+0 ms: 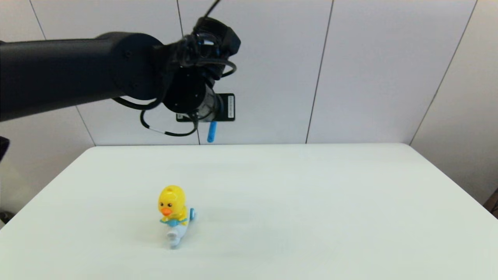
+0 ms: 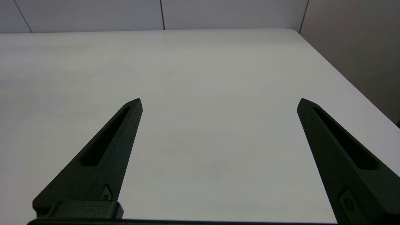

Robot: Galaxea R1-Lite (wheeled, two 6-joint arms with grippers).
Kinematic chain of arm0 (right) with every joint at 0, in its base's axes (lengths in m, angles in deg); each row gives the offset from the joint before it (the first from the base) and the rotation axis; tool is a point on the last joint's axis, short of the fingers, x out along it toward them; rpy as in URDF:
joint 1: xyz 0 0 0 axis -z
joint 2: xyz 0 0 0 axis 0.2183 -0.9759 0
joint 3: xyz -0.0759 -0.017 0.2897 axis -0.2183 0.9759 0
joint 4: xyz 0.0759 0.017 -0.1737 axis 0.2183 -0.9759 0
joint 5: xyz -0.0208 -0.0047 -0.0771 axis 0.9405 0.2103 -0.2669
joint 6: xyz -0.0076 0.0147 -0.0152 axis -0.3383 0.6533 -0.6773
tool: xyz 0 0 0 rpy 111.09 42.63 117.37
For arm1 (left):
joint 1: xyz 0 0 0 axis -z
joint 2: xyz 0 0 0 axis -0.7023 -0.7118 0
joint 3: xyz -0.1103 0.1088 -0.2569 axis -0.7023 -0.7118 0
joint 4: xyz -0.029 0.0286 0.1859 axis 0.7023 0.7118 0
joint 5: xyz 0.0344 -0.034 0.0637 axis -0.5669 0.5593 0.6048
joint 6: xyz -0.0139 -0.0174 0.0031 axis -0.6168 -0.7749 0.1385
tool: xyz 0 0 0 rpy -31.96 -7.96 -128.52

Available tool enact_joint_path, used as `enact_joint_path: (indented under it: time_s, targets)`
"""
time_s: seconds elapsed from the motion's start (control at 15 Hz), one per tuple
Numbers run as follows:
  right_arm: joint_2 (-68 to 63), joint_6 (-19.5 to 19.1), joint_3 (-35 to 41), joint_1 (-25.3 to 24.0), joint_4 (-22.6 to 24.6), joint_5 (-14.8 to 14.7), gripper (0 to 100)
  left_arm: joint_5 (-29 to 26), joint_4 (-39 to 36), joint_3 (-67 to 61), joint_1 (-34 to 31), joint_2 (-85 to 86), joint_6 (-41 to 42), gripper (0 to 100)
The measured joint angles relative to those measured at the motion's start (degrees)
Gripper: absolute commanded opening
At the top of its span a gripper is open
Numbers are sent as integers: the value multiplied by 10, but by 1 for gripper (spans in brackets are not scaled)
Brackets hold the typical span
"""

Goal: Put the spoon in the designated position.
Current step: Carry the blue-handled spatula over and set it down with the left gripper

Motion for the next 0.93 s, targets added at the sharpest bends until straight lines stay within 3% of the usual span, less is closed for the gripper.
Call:
enact_joint_path:
  time_s: [0.2,0.67,0.93]
  targets:
    - [0,0,0,0,0,0,100,5,24,-28,-21,65,11,0]
    - [0,0,0,0,0,0,100,-7,9,-193,-139,206,122,0]
    - [0,0,0,0,0,0,100,-96,-36,-336,-178,280,136,0]
